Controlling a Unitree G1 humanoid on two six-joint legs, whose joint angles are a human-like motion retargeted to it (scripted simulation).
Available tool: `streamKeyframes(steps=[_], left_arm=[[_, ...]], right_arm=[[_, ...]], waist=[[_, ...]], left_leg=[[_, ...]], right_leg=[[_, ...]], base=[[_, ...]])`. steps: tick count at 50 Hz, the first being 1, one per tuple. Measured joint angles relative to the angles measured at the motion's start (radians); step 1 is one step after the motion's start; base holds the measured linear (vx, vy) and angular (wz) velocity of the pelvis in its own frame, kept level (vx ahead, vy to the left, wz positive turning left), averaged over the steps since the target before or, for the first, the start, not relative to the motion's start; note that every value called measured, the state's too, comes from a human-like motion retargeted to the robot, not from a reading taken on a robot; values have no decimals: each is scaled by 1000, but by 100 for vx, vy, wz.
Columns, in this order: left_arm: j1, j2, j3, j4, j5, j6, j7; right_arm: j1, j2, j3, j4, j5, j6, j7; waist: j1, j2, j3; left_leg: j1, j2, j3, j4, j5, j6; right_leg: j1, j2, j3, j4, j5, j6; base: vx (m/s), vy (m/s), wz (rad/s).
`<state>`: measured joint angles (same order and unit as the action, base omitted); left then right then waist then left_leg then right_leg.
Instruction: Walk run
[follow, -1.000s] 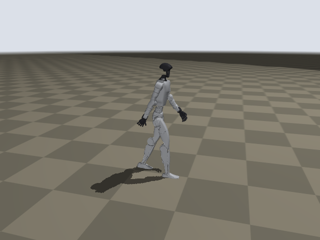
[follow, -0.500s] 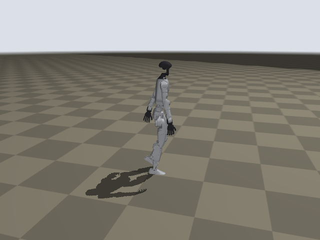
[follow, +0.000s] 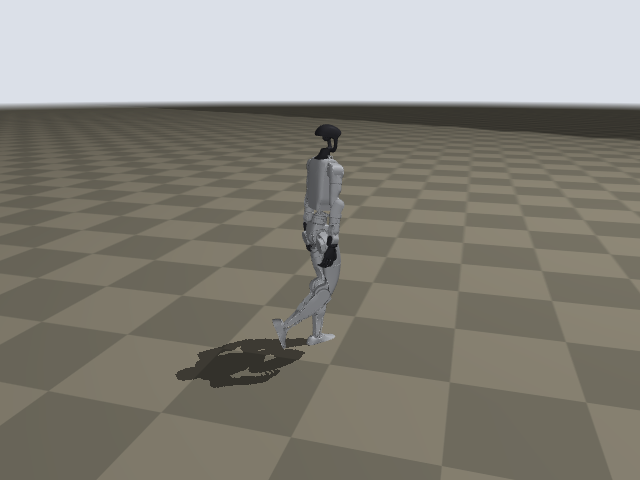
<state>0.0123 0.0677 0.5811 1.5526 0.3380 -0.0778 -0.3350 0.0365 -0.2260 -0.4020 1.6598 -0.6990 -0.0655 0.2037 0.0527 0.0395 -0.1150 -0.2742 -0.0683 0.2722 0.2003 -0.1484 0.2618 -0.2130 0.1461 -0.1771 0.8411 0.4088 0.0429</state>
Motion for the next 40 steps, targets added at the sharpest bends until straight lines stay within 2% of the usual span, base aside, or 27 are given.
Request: streamKeyframes(steps=[2, 5, 8, 11, 15, 18, 20, 22, 23, 25, 27, 28, 29, 30, 32, 35, 37, 40], left_arm=[[-62, 4, -63, -96, -26, -46, -22], [-147, 21, -167, -231, -64, -116, -54], [-228, 52, -236, -316, -86, -174, -69], [-295, 83, -261, -352, -86, -216, -59], [-327, 100, -263, -347, -87, -239, -25], [-298, 90, -241, -293, -83, -235, -9], [-257, 79, -215, -242, -66, -215, -8], [-192, 65, -192, -178, -27, -179, -14], [-153, 55, -178, -142, 2, -158, -14], [-74, 29, -170, -63, 63, -108, 8], [-15, 18, -175, 28, 102, -55, 53], [4, 23, -178, 72, 116, -30, 66], [25, 25, -174, 103, 141, -7, 66], [48, 27, -168, 127, 172, 15, 60], [108, 13, -158, 129, 235, 38, 35], [189, -6, -137, 111, 304, 26, 24], [227, 0, -138, 109, 312, 8, 40], [264, 15, -127, 114, 306, 6, 83]], right_arm=[[58, 19, -21, 27, -13, 19, 7], [150, 51, -49, 40, 4, 18, 23], [226, 74, -54, 40, 32, 31, 48], [264, 95, -58, 40, 45, 62, 65], [267, 106, -45, 40, 41, 74, 85], [239, 93, -28, 40, 19, 68, 84], [210, 76, -20, 40, 6, 68, 63], [182, 62, -16, 40, 8, 74, 26], [168, 55, -13, 38, 17, 81, 6], [136, 40, -21, 37, 50, 91, -20], [85, 21, -29, 37, 98, 101, -13], [54, 15, -30, 32, 123, 111, -5], [21, 9, -32, 26, 150, 120, -1], [-13, 3, -34, 18, 177, 129, 1], [-74, -14, -25, -7, 222, 121, -18], [-149, -44, 5, -70, 251, 82, -48], [-183, -74, 36, -128, 253, 62, -45], [-220, -133, 63, -203, 231, 46, -46]], waist=[[-7, 15, 8], [-91, 51, 13], [-158, 51, 12], [-225, 21, 29], [-231, -20, 73], [-235, -15, 80], [-245, -19, 60], [-294, -5, 30], [-324, 10, 14], [-319, 34, -7], [-310, 27, -14], [-317, 14, -16], [-321, 4, -18], [-324, -5, -20], [-292, -26, -11], [-195, -68, 13], [-139, -77, 21], [-70, -72, 38]], left_leg=[[52, -9, -40, -23, -1, -8], [124, -24, -158, -55, -4, -14], [174, -74, -273, -63, -22, -9], [243, -135, -377, -58, -51, -5], [371, -177, -436, -53, -89, -17], [443, -166, -455, -41, -70, -47], [464, -169, -459, -17, -21, -85], [463, -154, -482, 52, 90, -144], [450, -143, -493, 111, 178, -176], [397, -138, -465, 261, 404, -259], [299, -114, -372, 469, 553, -351], [254, -76, -292, 557, 606, -368], [216, -37, -222, 617, 613, -354], [181, 0, -157, 661, 595, -324], [113, 5, -89, 706, 459, -273], [-23, -43, -47, 710, 336, -257], [-97, -35, -24, 629, 257, -239], [-170, -17, 23, 404, 181, -153]], right_leg=[[-69, -23, 17, 17, -115, -38], [-154, -111, -25, -73, -283, -87], [-193, -213, -52, -309, -300, -42], [-222, -277, -29, -551, -299, 43], [-272, -280, 162, -773, -375, 176], [-265, -253, 228, -822, -395, 192], [-265, -245, 221, -765, -375, 154], [-248, -257, 116, -717, -305, 119], [-236, -236, 186, -699, -284, 103], [-216, -213, 216, -639, -327, 41], [-168, -220, 182, -625, -368, 0], [-140, -249, 137, -634, -377, -6], [-116, -265, 104, -640, -388, -12], [-94, -276, 77, -645, -400, -19], [-41, -259, 105, -667, -417, -34], [31, -277, 54, -721, -406, -43], [63, -259, 37, -738, -420, -52], [125, -222, -34, -763, -449, -54]], base=[[87, -4, 160], [79, -7, 256], [74, -13, 214], [73, -24, 186], [87, -36, 64], [81, -30, 30], [94, -37, 56], [106, -43, 126], [108, -46, 131], [112, -46, 74], [92, -34, 69], [80, -30, 108], [73, -29, 122], [75, -26, 94], [73, -22, 32], [67, -18, -32], [56, -18, 9], [63, -17, 57]])
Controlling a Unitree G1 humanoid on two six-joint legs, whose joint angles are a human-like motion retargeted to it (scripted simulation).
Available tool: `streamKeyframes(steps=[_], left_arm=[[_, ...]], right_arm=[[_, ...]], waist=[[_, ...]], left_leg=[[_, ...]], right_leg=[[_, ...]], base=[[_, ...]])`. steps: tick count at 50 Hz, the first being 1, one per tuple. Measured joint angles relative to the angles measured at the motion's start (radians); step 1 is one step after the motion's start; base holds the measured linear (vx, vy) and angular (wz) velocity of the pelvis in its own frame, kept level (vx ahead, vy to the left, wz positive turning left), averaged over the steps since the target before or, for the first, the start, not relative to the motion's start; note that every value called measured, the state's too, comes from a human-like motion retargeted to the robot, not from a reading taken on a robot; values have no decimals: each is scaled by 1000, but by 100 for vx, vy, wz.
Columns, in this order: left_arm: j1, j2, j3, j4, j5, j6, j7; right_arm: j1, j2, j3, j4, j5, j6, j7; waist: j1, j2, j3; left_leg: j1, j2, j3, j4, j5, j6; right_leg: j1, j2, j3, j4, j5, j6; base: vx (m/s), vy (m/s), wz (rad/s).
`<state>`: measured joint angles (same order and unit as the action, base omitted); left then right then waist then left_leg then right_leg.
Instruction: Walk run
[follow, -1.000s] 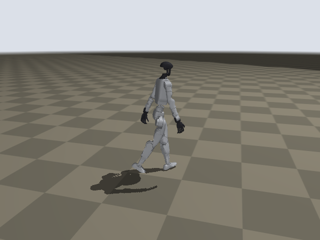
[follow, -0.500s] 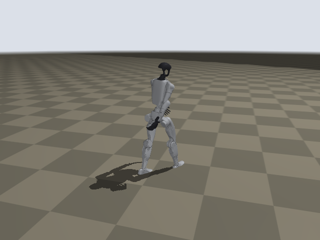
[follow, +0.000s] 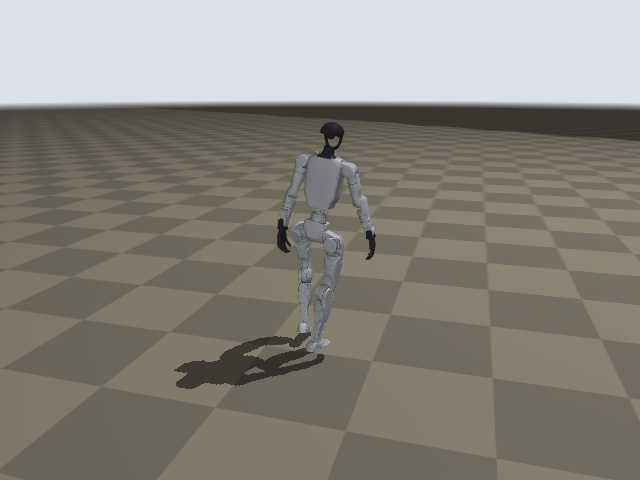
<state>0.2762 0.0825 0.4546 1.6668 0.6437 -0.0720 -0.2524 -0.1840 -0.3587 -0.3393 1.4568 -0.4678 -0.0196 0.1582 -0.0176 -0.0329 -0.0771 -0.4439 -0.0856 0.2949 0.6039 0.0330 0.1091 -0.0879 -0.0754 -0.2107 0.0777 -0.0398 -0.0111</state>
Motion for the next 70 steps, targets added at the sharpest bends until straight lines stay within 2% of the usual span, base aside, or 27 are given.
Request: streamKeyframes(steps=[3, 6, 8, 10, 12, 15, 17, 19, 22, 25, 28, 32, 35, 38, 40, 42, 43, 45, 47, 50, 52, 54, 58, 63, 65, 68, 70], left_arm=[[14, 5, 38, 25, -44, 8, 35], [30, -7, 77, 33, -143, 25, 29], [43, -21, 99, 33, -212, 36, 2], [46, -36, 127, 33, -268, 46, -32], [36, -51, 160, 33, -292, 29, -43], [-11, -51, 187, 31, -333, -16, -43], [-46, -51, 183, -10, -354, -44, -46], [-82, -47, 157, -67, -362, -70, -52], [-164, -17, 105, -164, -361, -95, -43], [-252, 25, 58, -255, -341, -128, -35], [-332, 77, 19, -327, -352, -169, -55], [-427, 138, -23, -382, -394, -198, -89], [-463, 156, -33, -407, -402, -201, -100], [-458, 149, -26, -411, -401, -212, -86], [-433, 133, -14, -401, -396, -217, -72], [-387, 101, 3, -373, -388, -218, -62], [-357, 84, 3, -348, -386, -216, -58], [-298, 50, -6, -274, -377, -194, -54], [-244, 20, -19, -203, -323, -120, -61], [-155, 0, -47, -147, -188, -13, -74], [-96, 1, -42, -131, -74, -11, -102], [-35, 1, -40, -123, 24, -22, -108], [61, 2, 6, -67, 79, -12, 23], [123, 33, 110, 30, -126, 36, 78], [146, 27, 142, 33, -254, 80, 60], [152, -1, 196, 33, -388, 112, 28], [148, -27, 224, 33, -425, 115, -4]], right_arm=[[-31, -63, -2, -39, -50, 2, -34], [-59, -100, -9, -36, -96, 15, -80], [-62, -105, -10, -23, -99, 27, -100], [-51, -86, -18, -11, -85, 39, -110], [-19, -48, -43, 1, -63, 28, -105], [43, 28, -76, 38, -40, -27, -64], [81, 62, -72, 88, -40, -77, 3], [116, 82, -77, 137, -67, -99, 76], [169, 122, -90, 176, -123, -75, 127], [241, 170, -105, 202, -141, -74, 64], [306, 212, -104, 240, -128, -77, 27], [382, 263, -131, 243, -156, -20, 88], [423, 278, -109, 243, -168, 10, 162], [437, 271, -82, 243, -217, 30, 188], [430, 258, -58, 243, -247, 50, 176], [403, 236, -44, 243, -271, 80, 135], [394, 226, -46, 243, -280, 91, 106], [376, 207, -61, 243, -282, 97, 36], [352, 195, -84, 243, -232, 83, -19], [297, 180, -85, 243, -98, 61, -7], [233, 167, -90, 243, -47, 83, 31], [166, 143, -97, 240, -21, 94, 50], [82, 94, -84, 145, -28, 59, 36], [13, 26, -47, -5, -53, 34, -27], [-4, 4, -58, -47, -74, 27, -64], [-13, -16, -67, -79, -68, -2, -107], [-8, -23, -57, -73, -39, -28, -117]], waist=[[30, 24, 23], [-4, 28, 24], [-20, 11, 10], [13, -19, 1], [59, -41, -13], [101, -52, -26], [99, -22, -16], [75, 11, -7], [41, 87, -18], [-10, 125, -17], [-70, 129, -14], [-128, 91, 0], [-168, 55, 30], [-154, 31, 56], [-140, 21, 55], [-156, 22, 27], [-182, 31, 16], [-263, 66, -5], [-253, 87, -24], [-239, 54, -24], [-213, 12, -22], [-175, -8, -11], [-69, -33, 13], [26, -37, 44], [31, -33, 54], [-16, -15, 57], [-30, -27, 52]], left_leg=[[-9, 14, 101, -294, 1, 32], [-8, -75, 116, -525, -14, 78], [8, -102, 183, -590, -6, 135], [31, -76, 239, -552, 40, 153], [49, -56, 259, -515, 38, 153], [53, -31, 127, -440, -55, 153], [97, 4, 94, -398, -108, 153], [181, 16, 91, -397, -148, 153], [229, 44, -18, -414, -168, 153], [288, 36, -105, -432, -180, 153], [347, 5, -201, -453, -189, 153], [425, -68, -315, -455, -220, 153], [521, -122, -403, -455, -249, 153], [627, -155, -435, -471, -265, 153], [667, -177, -438, -461, -260, 148], [666, -190, -446, -440, -203, 117], [671, -183, -462, -417, -157, 88], [660, -154, -514, -324, -3, 7], [593, -145, -465, -177, 225, -109], [444, -69, -274, 136, 420, -269], [374, -18, -139, 237, 406, -200], [286, -2, -76, 308, 275, -127], [78, -13, -42, 294, 123, -90], [-70, 45, 50, -68, 8, 4], [-71, 88, 224, -273, -25, 55], [-50, -12, 276, -522, -115, 64], [-24, -61, 246, -577, -108, 140]], right_leg=[[76, 66, -28, -19, -39, 2], [156, 97, -139, -47, -56, 17], [190, 97, -169, -44, -50, 30], [217, 94, -139, -22, -15, 40], [237, 76, -141, 16, 89, 65], [240, 55, -162, 124, 378, 73], [186, 92, -78, 293, 531, 26], [122, 85, -127, 523, 563, -42], [-7, 193, -55, 637, 502, -41], [-145, 211, -10, 709, 360, -26], [-244, 149, -16, 613, 234, -40], [-307, 26, -1, 295, 175, -15], [-339, 4, 119, 56, 111, -4], [-347, -3, 257, -92, 75, 243], [-362, -15, 198, -60, 86, 273], [-372, 5, 289, 14, 103, 211], [-360, -20, 192, 29, 150, 197], [-323, -6, 218, 45, 210, 158], [-307, 12, 272, 101, 143, 104], [-223, -47, 158, 98, 88, 80], [-174, -77, 99, 87, 60, 63], [-127, -52, 145, 67, 37, 46], [-38, -46, 71, 6, 15, 37], [63, 23, -10, -32, -53, 37], [105, 57, -22, -38, -84, 32], [172, 103, -126, -47, -95, 23], [208, 102, -164, -32, -60, 33]], base=[[68, -15, 90], [76, -15, 130], [102, -14, 85], [95, -20, -36], [103, -14, -68], [99, -9, -24], [102, 1, 51], [99, 6, 126], [82, 10, 145], [76, 5, 195], [65, -5, 208], [83, -16, 167], [87, -18, 138], [88, -16, 39], [97, -18, 7], [97, -12, 74], [100, -13, 160], [106, -17, 203], [99, -22, 128], [85, -25, 107], [74, -22, 56], [79, -14, 38], [64, -12, 17], [72, -17, 41], [86, -9, 90], [89, -7, 138], [97, -9, 63]])
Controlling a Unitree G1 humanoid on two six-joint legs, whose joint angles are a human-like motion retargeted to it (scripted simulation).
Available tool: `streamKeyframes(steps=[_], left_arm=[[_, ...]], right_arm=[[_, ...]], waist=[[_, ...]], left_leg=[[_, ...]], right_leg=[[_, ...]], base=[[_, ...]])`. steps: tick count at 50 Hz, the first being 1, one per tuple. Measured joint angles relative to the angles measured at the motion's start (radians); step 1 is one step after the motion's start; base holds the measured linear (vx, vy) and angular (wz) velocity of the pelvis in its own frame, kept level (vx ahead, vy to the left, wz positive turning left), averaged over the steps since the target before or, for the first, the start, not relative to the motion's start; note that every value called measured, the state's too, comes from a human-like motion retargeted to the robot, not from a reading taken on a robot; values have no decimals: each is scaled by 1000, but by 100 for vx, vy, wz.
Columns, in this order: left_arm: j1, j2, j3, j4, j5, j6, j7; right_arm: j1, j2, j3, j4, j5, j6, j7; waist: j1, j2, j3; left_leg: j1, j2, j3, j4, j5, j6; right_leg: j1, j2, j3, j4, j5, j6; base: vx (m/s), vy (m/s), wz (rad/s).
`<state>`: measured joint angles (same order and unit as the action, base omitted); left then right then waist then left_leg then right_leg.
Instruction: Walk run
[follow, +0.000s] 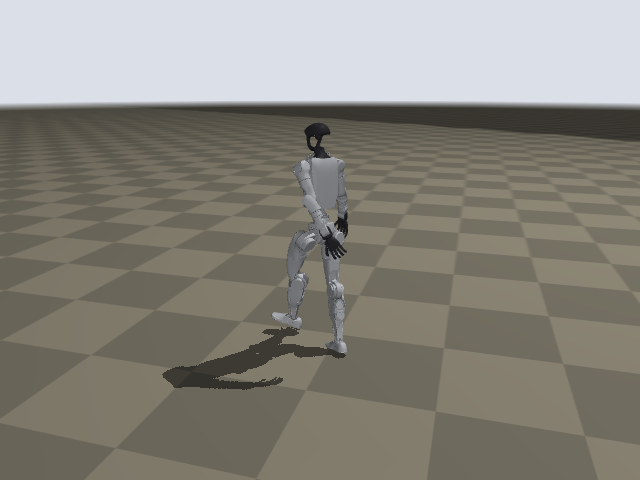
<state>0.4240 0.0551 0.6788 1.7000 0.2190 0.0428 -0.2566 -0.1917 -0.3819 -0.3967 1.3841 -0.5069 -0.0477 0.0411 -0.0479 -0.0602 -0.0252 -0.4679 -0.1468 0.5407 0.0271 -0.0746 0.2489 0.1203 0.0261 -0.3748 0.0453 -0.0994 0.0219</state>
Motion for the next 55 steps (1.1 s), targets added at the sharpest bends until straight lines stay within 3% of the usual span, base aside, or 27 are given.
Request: streamKeyframes(steps=[2, 3, 5, 7, 10, 12, 15, 17, 20, 25, 28, 30, 33, 35, 37, 40, 43, 45, 48, 52, 55], left_arm=[[-17, -24, 19, 0, -7, -8, -43], [-25, -38, 29, 0, 1, -24, -61], [-59, -49, 48, 0, 18, -62, -102], [-108, -32, 54, 0, 26, -96, -149], [-217, 18, 26, 0, 28, -111, -177], [-305, 56, -21, -42, 8, -106, -168], [-399, 77, -72, -202, 27, -144, -133], [-441, 93, -116, -325, 41, -193, -121], [-505, 153, -183, -460, 27, -283, -116], [-598, 261, -246, -531, -10, -373, -95], [-598, 284, -250, -526, -10, -361, -91], [-575, 278, -233, -505, 0, -349, -81], [-508, 240, -187, -448, 23, -326, -54], [-455, 198, -172, -387, 36, -304, -35], [-408, 150, -167, -303, 53, -258, -19], [-351, 105, -188, -174, 75, -147, -26], [-284, 70, -209, -133, 178, -89, -86], [-214, 29, -233, -129, 264, -98, -86], [-127, -5, -250, -116, 342, -130, -29], [-47, -15, -237, -67, 410, -111, 4], [-12, -16, -184, -6, 420, -59, -4]], right_arm=[[11, 6, 8, 36, 28, -20, 3], [23, 13, 2, 59, 34, -24, 8], [52, 39, -18, 110, 25, -26, 28], [95, 72, -22, 165, 8, -24, 59], [152, 99, -27, 265, -40, -17, 127], [190, 136, -24, 301, -111, -6, 192], [266, 199, -22, 316, -228, -12, 242], [320, 240, -5, 316, -253, -17, 244], [383, 295, 20, 316, -250, 33, 260], [429, 344, 32, 316, -272, 78, 361], [425, 325, 45, 316, -318, 83, 403], [415, 298, 63, 316, -339, 97, 385], [376, 249, 97, 316, -338, 149, 297], [345, 221, 94, 316, -338, 180, 228], [303, 196, 76, 316, -332, 181, 186], [224, 158, 68, 316, -286, 166, 189], [140, 129, 69, 295, -223, 178, 203], [88, 115, 49, 240, -201, 171, 176], [40, 90, 63, 143, -170, 118, 142], [-14, 34, 81, 20, -130, 74, 105], [-52, 0, 61, -27, -137, 58, 53]], waist=[[53, -33, -9], [83, -37, -17], [123, -32, -44], [89, 4, -62], [47, 45, -33], [24, 116, -39], [20, 134, -30], [-63, 155, -28], [-138, 164, -27], [-182, 77, 3], [-204, 48, 25], [-229, 49, 26], [-239, 39, -18], [-270, 46, -41], [-262, 58, -37], [-287, 52, -33], [-255, 19, -44], [-176, -10, -33], [-66, -46, -19], [16, -35, 2], [46, -17, 21]], left_leg=[[39, 33, 36, 55, 31, 13], [55, 51, 91, 65, 54, 13], [54, 70, -1, 103, 53, 13], [34, 86, -177, 195, -14, 13], [164, 107, -128, 230, -81, 13], [207, 125, -243, 186, -84, 13], [279, 103, -297, 149, -92, 13], [333, 83, -397, 117, -95, 13], [382, 49, -530, 113, -113, 13], [521, -49, -650, 130, -172, 13], [631, -86, -712, 132, -182, 13], [688, -88, -745, 142, -160, -3], [710, -86, -740, 196, -42, -92], [701, -78, -752, 291, 143, -164], [644, -69, -719, 449, 383, -274], [498, 40, -537, 752, 591, -349], [383, 67, -416, 858, 443, -258], [282, 45, -349, 876, 343, -229], [142, 33, -284, 817, 206, -203], [39, 31, -241, 507, 112, -112], [34, 36, -100, 206, 72, -79]], right_leg=[[33, -22, 26, 37, 92, 17], [44, -37, 35, 67, 170, 36], [43, -49, 37, 144, 389, 32], [-25, -16, 92, 317, 582, -25], [-139, -39, 43, 713, 623, -146], [-233, 96, 103, 734, 526, -117], [-377, 136, 194, 820, 317, -86], [-465, 95, 155, 786, 209, -89], [-562, 12, 143, 628, 174, -45], [-616, -71, 311, 222, 182, 23], [-611, -108, 451, 17, 132, 112], [-595, -135, 441, -56, 115, 222], [-597, -142, 358, 46, 169, 194], [-575, -155, 297, 87, 272, 179], [-545, -97, 434, 156, 215, 117], [-453, -121, 343, 165, 146, 65], [-382, -154, 248, 131, 126, 38], [-323, -119, 309, 91, 117, 19], [-253, -133, 221, 41, 106, 14], [-161, -63, 158, 5, 43, 7], [-75, -1, 105, -14, -15, 10]], base=[[112, -11, -80], [114, 9, -98], [120, 12, -52], [115, 14, 82], [94, 12, 166], [87, 7, 181], [69, 2, 175], [85, -4, 296], [81, -16, 233], [91, -34, 136], [87, -23, 94], [121, -39, 82], [107, -43, 55], [92, -36, 105], [99, -39, 89], [99, -40, 128], [71, -30, 60], [98, -31, -41], [74, -22, -42], [81, -24, 48], [91, -21, 75]])
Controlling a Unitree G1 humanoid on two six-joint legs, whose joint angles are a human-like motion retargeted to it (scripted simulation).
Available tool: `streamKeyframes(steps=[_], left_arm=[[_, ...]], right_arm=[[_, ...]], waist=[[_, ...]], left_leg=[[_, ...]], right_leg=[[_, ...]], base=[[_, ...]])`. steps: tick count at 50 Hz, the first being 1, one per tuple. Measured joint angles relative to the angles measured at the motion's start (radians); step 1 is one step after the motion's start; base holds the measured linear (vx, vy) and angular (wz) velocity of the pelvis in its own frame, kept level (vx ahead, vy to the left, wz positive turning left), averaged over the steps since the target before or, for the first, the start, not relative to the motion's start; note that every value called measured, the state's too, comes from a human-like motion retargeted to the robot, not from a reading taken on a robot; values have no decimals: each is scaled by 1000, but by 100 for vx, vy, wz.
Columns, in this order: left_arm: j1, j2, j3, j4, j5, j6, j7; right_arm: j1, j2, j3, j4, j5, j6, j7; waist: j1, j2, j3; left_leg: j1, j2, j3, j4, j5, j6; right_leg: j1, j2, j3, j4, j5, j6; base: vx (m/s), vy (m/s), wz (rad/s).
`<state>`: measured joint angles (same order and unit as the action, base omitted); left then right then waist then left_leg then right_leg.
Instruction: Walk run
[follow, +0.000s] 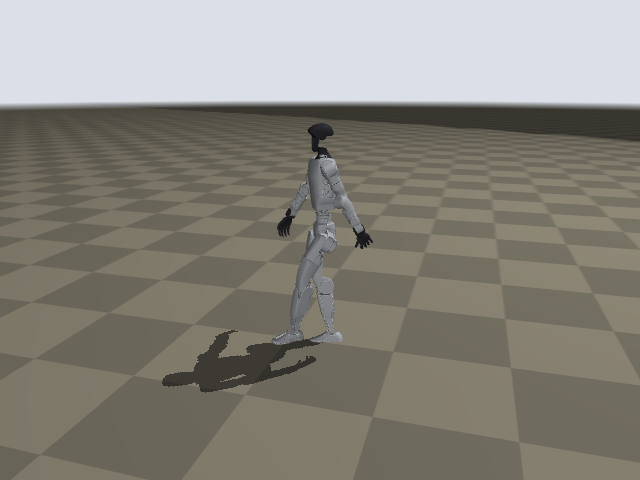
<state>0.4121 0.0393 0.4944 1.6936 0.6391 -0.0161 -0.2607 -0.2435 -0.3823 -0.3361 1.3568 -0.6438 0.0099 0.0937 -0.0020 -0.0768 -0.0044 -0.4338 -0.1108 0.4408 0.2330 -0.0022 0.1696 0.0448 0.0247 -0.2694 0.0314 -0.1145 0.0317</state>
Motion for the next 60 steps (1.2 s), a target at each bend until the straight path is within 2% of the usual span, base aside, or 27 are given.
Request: streamKeyframes(steps=[3, 6, 8, 10, 12, 13, 15, 16, 18, 19, 23, 25, 30, 32, 35, 37, 38, 40, 42, 43, 45, 46, 47, 49, 52, 56, 60], left_arm=[[29, 2, 45, 6, -51, 65, -33], [37, -1, 93, 6, -118, 99, -53], [29, -2, 121, 6, -156, 95, -56], [3, 8, 115, 6, -199, 79, -65], [-50, 27, 82, 6, -224, 42, -69], [-88, 35, 67, 6, -221, 12, -62], [-180, 46, 28, -20, -207, -35, -35], [-226, 48, 5, -61, -209, -56, -12], [-317, 49, -33, -150, -221, -106, 33], [-362, 51, -53, -194, -236, -135, 52], [-532, 77, -138, -339, -344, -233, 82], [-618, 98, -164, -386, -398, -255, 60], [-758, 160, -172, -462, -456, -256, -48], [-769, 177, -170, -479, -473, -261, -68], [-741, 184, -164, -474, -486, -285, -61], [-698, 180, -142, -442, -468, -294, -52], [-667, 175, -132, -422, -449, -291, -48], [-587, 156, -105, -368, -386, -272, -45], [-489, 124, -92, -296, -313, -244, -23], [-445, 110, -91, -252, -289, -230, 3], [-378, 94, -81, -150, -245, -197, 48], [-349, 88, -77, -112, -221, -174, 50], [-317, 79, -73, -81, -196, -151, 52], [-244, 45, -61, -53, -142, -115, 58], [-139, -8, -38, -38, -89, -119, 57], [-29, -44, -33, -26, -34, -113, 30], [25, -42, -22, 6, 22, -69, 33]], right_arm=[[-30, -6, -23, -5, -2, -4, -43], [-36, 16, -16, 8, -2, 24, -32], [-20, 42, -1, 31, -20, 23, -8], [12, 75, 10, 69, -61, 9, 14], [58, 107, 29, 119, -107, 5, 32], [81, 116, 39, 148, -126, 8, 41], [121, 124, 43, 204, -168, 24, 70], [146, 136, 38, 224, -191, 32, 82], [200, 159, 29, 256, -220, 44, 91], [229, 171, 24, 272, -221, 46, 84], [346, 218, 15, 332, -180, 31, 65], [398, 240, 17, 343, -160, 30, 99], [482, 285, -2, 343, -197, 61, 190], [495, 288, -12, 343, -229, 62, 210], [508, 280, -14, 343, -252, 59, 224], [501, 267, -18, 343, -253, 66, 218], [497, 262, -23, 343, -250, 71, 210], [487, 252, -33, 343, -231, 87, 191], [462, 241, -46, 343, -192, 92, 186], [438, 233, -48, 343, -170, 93, 191], [369, 218, -48, 343, -127, 95, 205], [325, 206, -47, 342, -104, 93, 204], [284, 197, -48, 332, -82, 91, 200], [219, 190, -45, 270, -41, 78, 169], [141, 182, -4, 144, 20, 26, 113], [78, 141, 67, -29, 81, -63, 80], [23, 74, 82, -121, 78, -135, 52]], waist=[[-17, -1, -1], [32, -41, -13], [78, -65, -33], [115, -76, -61], [100, -56, -81], [88, -42, -75], [56, -40, -47], [42, 10, -57], [23, 84, -69], [9, 102, -71], [-97, 145, -76], [-137, 144, -77], [-213, 91, -49], [-229, 75, -30], [-262, 94, -30], [-291, 101, -53], [-304, 102, -71], [-344, 111, -102], [-314, 105, -117], [-311, 96, -110], [-313, 105, -82], [-306, 72, -98], [-300, 48, -108], [-281, 37, -102], [-193, 6, -76], [-67, -5, -45], [1, 22, -15]], left_leg=[[20, -92, 62, -229, -98, 7], [34, -92, 78, -219, -60, 85], [39, -56, 108, -158, -26, 92], [26, -52, -20, -125, -21, 92], [48, -23, -68, -62, -79, 92], [72, -18, -82, -33, -108, 92], [163, -44, -68, -15, -154, 92], [189, -11, -110, -38, -156, 92], [227, 35, -176, -67, -161, 92], [246, 41, -201, -77, -165, 92], [332, 31, -338, -121, -180, 92], [370, 15, -395, -134, -194, 87], [513, -38, -474, -146, -250, 59], [589, -44, -484, -154, -263, 35], [659, -4, -496, -135, -235, -25], [672, 12, -504, -96, -148, -89], [675, 18, -512, -72, -81, -129], [667, 36, -542, 11, 133, -209], [622, 28, -513, 172, 373, -287], [580, 23, -496, 299, 450, -309], [465, 85, -433, 605, 526, -299], [425, 55, -395, 620, 503, -266], [382, 37, -361, 642, 462, -236], [288, 46, -306, 700, 326, -199], [143, 60, -202, 699, 163, -160], [-4, 69, -165, 430, 57, -113], [-61, 93, -119, 16, 29, -12]], right_leg=[[66, 31, -83, -4, -28, 0], [106, 29, -61, 30, 25, -5], [130, 9, -68, 66, 140, 17], [139, -7, -92, 122, 342, 44], [95, 11, -49, 260, 554, 53], [46, 38, 13, 387, 617, 50], [-63, 29, 52, 716, 638, 24], [-96, 85, 45, 710, 638, 18], [-182, 153, 48, 736, 574, 12], [-233, 149, 50, 771, 518, 10], [-429, 49, 20, 798, 307, -49], [-504, -26, 23, 706, 231, -45], [-576, -181, 26, 244, 218, 41], [-596, -183, 122, 96, 187, 89], [-587, -170, 176, -18, 154, 84], [-575, -172, 93, 45, 187, 55], [-566, -196, -40, 76, 204, 50], [-555, -157, 83, 122, 281, 42], [-528, -118, 173, 192, 216, -18], [-494, -104, 179, 207, 178, -49], [-404, -67, 132, 190, 138, -88], [-378, -105, 118, 174, 130, -89], [-351, -121, 122, 161, 119, -94], [-297, -75, 185, 136, 96, -118], [-214, -54, 203, 84, 91, -141], [-119, 10, 242, 47, 51, -182], [-14, 90, 267, 43, -14, -213]], base=[[84, -20, 106], [104, -26, -16], [131, -20, -91], [129, -15, -55], [107, -5, 49], [116, -4, 119], [116, -5, 163], [82, 3, 165], [76, 1, 148], [100, -9, 161], [85, -16, 212], [92, -33, 145], [89, -44, 90], [77, -36, 21], [102, -51, 29], [115, -69, 46], [123, -78, 48], [122, -77, 41], [117, -68, -40], [118, -64, -40], [93, -48, -29], [89, -42, -33], [108, -46, -34], [102, -38, -50], [83, -27, -142], [96, -23, -116], [86, -15, -34]])
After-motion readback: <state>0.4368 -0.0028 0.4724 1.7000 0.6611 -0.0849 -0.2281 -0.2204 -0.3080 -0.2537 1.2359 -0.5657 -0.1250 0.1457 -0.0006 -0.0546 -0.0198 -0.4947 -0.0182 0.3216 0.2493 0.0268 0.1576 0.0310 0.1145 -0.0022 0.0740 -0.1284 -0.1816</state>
